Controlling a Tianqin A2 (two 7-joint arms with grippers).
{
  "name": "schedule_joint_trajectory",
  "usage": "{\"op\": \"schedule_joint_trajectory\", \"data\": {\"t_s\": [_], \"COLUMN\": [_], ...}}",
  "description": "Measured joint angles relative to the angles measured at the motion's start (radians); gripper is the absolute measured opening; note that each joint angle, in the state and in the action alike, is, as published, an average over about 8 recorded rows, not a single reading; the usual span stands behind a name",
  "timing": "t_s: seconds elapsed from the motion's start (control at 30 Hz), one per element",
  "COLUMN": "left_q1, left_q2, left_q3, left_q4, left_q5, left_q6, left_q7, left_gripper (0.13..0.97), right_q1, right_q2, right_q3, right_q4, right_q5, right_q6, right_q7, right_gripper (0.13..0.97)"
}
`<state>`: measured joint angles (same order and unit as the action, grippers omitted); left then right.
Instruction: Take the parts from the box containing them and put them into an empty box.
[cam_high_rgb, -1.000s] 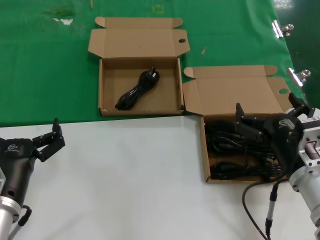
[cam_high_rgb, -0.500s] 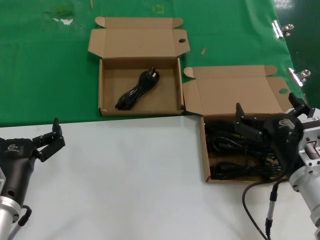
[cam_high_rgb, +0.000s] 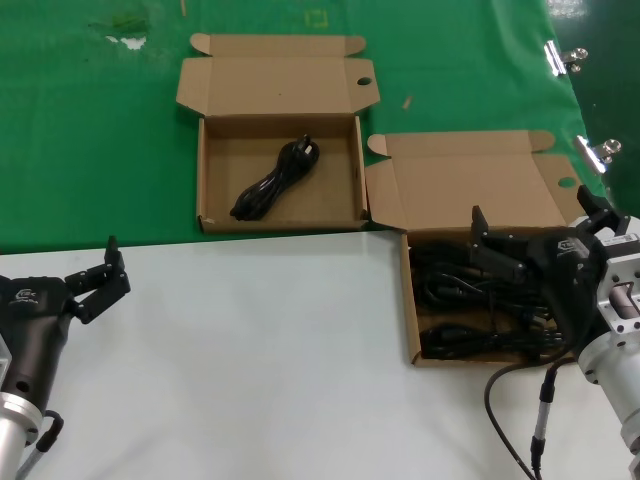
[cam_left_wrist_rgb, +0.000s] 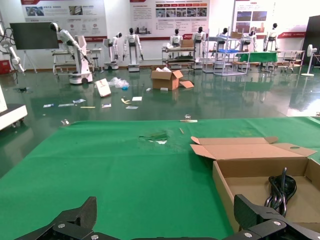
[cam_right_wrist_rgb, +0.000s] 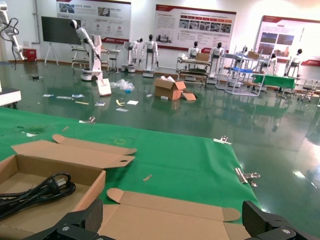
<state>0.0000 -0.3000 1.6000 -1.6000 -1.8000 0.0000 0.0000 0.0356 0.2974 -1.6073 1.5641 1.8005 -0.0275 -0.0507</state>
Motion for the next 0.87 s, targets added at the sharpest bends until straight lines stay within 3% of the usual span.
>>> {"op": "schedule_joint_trajectory", "data": {"t_s": [0.87], "left_q1": [0.000], "left_q2": [0.000], "left_q3": [0.000], "left_q4": [0.000], "left_q5": [0.000], "left_q6": [0.000], "left_q7": [0.000], "left_gripper": [0.966], "right_q1": [0.000], "right_q2": [0.000], "right_q3": [0.000], "right_q4": [0.000], "right_q5": [0.000], "right_q6": [0.000], "right_q7": [0.000], "right_gripper": [0.966]}}
